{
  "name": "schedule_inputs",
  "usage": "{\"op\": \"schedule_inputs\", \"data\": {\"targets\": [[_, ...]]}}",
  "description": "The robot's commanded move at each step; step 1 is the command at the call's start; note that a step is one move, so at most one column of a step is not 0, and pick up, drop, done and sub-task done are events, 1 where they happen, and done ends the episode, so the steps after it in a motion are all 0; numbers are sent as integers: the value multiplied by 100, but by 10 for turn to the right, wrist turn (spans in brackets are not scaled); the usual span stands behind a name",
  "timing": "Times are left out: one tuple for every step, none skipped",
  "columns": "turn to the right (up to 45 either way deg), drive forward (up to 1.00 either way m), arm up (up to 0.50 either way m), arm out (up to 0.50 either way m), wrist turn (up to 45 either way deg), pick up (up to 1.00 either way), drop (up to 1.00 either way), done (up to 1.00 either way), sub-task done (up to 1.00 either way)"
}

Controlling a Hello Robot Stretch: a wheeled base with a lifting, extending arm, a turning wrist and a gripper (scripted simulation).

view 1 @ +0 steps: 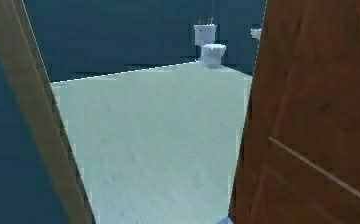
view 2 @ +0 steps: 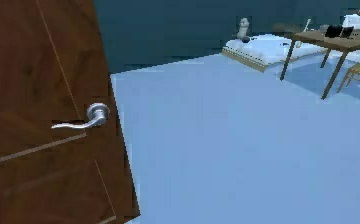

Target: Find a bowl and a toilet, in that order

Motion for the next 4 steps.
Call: {"op": "schedule_inputs", "data": {"targets": [[30,0,0,0,0,0,0,0,0],[0,100,0,0,0,0,0,0,0],[0,30,0,0,0,0,0,0,0],[90,0,0,0,0,0,0,0,0]]}}
